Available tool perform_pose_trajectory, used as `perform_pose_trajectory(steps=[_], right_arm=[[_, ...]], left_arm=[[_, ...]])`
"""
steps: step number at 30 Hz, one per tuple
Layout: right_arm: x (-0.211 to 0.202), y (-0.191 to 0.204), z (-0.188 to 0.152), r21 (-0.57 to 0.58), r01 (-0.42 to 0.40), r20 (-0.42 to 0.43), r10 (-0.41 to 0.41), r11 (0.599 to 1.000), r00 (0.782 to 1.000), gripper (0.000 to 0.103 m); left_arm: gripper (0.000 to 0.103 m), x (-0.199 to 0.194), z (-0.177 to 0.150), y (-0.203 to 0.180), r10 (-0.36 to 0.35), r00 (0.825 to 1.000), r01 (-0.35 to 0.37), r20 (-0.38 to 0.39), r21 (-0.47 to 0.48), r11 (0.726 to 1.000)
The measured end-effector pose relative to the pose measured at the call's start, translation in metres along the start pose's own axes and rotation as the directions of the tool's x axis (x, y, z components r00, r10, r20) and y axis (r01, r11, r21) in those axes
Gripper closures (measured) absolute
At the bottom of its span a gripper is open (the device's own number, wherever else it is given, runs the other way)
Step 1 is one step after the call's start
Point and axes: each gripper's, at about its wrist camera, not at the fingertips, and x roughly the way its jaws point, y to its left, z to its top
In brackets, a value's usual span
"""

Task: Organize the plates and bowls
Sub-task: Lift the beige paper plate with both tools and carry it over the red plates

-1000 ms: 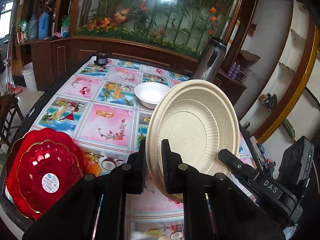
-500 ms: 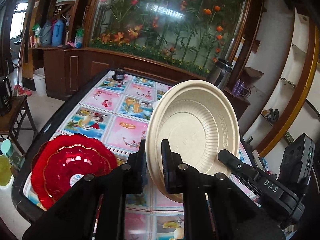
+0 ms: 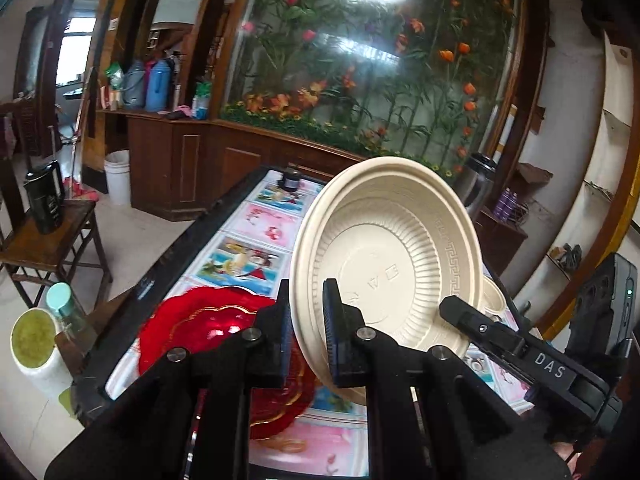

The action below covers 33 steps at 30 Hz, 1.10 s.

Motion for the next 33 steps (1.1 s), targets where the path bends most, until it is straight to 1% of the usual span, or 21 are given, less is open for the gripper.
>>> perform_pose_trajectory(steps=[4,5,8,10,17,19,21,27,33], right_arm=[[0.010,0.019,0.001,-0.039,-0.025,-0.015,0.024,0.999,1.000,0.088],[0.013,0.024,0.001,-0.048,-0.041,-0.026,0.040,0.998,0.999,0.089],[0.025,0.043,-0.002,-0.101,-0.032,-0.038,0.029,0.994,0.999,0.089],[0.033,0.052,-0.003,-0.102,-0.061,-0.053,0.056,0.993,0.997,0.089],[0.065,0.066,-0.010,-0.084,-0.122,-0.121,0.111,0.989,0.986,0.089],[0.075,0.068,-0.015,-0.073,-0.136,-0.148,0.124,0.988,0.981,0.089],[0.083,0.069,-0.019,-0.071,-0.133,-0.167,0.120,0.988,0.979,0.089],[0.109,0.057,-0.038,-0.041,-0.084,-0.275,0.069,0.996,0.959,0.089],[0.132,0.034,-0.060,-0.012,-0.013,-0.373,0.008,1.000,0.928,0.089]], left_arm=[[0.091,-0.003,0.001,0.014,0.017,1.000,-0.017,0.000,-0.021,1.000],[0.091,-0.006,0.001,0.016,0.036,0.999,-0.036,0.010,-0.020,0.999],[0.091,-0.013,0.002,0.023,0.101,0.994,-0.100,0.048,-0.018,0.995],[0.091,-0.014,0.006,0.035,0.113,0.993,-0.111,0.044,-0.046,0.993],[0.091,-0.013,0.001,0.060,0.154,0.988,-0.152,0.019,-0.073,0.986],[0.091,-0.008,-0.004,0.068,0.162,0.987,-0.162,-0.009,-0.086,0.983],[0.091,-0.001,-0.010,0.075,0.165,0.985,-0.168,-0.046,-0.092,0.981],[0.090,0.021,-0.031,0.086,0.166,0.973,-0.180,-0.158,-0.082,0.980],[0.090,0.049,-0.053,0.095,0.167,0.948,-0.197,-0.271,-0.087,0.977]])
